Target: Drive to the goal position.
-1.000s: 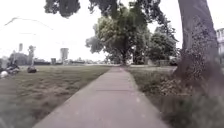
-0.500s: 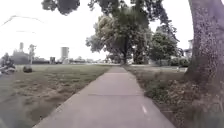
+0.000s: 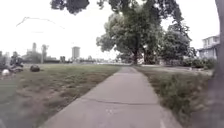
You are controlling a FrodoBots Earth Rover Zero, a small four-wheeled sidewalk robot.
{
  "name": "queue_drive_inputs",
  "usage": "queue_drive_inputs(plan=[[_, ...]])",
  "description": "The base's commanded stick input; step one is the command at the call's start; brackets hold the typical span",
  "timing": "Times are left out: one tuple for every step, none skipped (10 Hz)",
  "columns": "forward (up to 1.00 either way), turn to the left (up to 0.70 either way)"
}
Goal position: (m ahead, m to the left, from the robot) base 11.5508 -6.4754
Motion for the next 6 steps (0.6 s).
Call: queue_drive_inputs(plan=[[0.70, 0.00], [0.70, 0.00], [0.70, 0.00], [0.70, 0.00], [0.70, 0.00], [0.70, 0.00]])
